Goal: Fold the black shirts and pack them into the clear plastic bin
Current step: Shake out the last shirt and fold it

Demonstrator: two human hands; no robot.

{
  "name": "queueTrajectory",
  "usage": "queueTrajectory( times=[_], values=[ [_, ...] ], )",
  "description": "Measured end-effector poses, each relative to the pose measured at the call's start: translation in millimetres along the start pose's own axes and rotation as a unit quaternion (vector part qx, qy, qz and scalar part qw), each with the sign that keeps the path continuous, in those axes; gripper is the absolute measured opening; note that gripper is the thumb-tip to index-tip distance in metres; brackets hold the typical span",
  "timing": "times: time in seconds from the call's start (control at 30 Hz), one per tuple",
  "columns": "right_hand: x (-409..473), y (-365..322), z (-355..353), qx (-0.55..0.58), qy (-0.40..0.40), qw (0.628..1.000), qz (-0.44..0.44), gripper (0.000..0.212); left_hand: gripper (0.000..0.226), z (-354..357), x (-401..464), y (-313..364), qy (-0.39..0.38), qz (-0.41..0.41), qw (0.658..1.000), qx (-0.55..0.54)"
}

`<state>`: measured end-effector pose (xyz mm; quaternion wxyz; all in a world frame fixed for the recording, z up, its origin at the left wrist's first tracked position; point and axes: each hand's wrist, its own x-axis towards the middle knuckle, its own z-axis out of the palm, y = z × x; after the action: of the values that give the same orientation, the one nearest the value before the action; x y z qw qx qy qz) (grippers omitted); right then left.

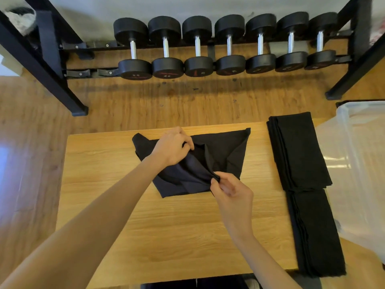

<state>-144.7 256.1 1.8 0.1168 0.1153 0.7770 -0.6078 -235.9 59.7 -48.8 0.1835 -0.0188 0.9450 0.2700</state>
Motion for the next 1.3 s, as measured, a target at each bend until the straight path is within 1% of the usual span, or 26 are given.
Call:
queueTrajectory(
  times=[0.1, 0.23, 0.33, 0.43, 0.53, 0.63, 0.87, 1.03, 1.17, 1.3],
  values=[
    [-1, 2, -5, 0.011, 0.010, 1.000, -0.003, 0.021, 0.034, -4, 5, 3, -0.028, 0.023, 0.998, 0.044],
    [-3, 4, -13, 0.014, 0.016, 1.000, -0.014, 0.018, 0.033, -7, 5, 3, -0.044, 0.036, 0.996, 0.067],
    [-5, 5, -20, 0.015, 0.019, 0.999, -0.023, 0.020, 0.033, -4, 0, 3, -0.020, 0.060, 0.994, 0.085],
    [-7, 6, -27, 0.012, 0.023, 0.999, -0.032, 0.021, 0.032, 0, -4, 1, 0.015, 0.111, 0.986, 0.119],
    [-9, 7, -31, 0.005, 0.026, 0.999, -0.037, 0.022, 0.032, 5, -6, -3, 0.014, 0.152, 0.977, 0.149],
    [-12, 7, -34, -0.005, 0.028, 0.998, -0.054, 0.022, 0.034, 7, -10, -6, 0.010, 0.155, 0.975, 0.161],
    [-15, 6, -46, -0.020, 0.025, 0.995, -0.089, 0.024, 0.035, -5, -20, 1, 0.009, 0.132, 0.966, 0.220],
    [-11, -1, -58, -0.014, 0.034, 0.993, -0.109, 0.022, 0.035, -30, -28, 11, 0.059, 0.123, 0.967, 0.214],
    [-7, -12, -67, -0.001, 0.045, 0.990, -0.133, 0.021, 0.032, -55, -39, 25, 0.118, 0.126, 0.961, 0.218],
    [2, -26, -73, 0.023, 0.047, 0.987, -0.152, 0.020, 0.021, -81, -57, 38, 0.190, 0.121, 0.949, 0.220]
  ],
)
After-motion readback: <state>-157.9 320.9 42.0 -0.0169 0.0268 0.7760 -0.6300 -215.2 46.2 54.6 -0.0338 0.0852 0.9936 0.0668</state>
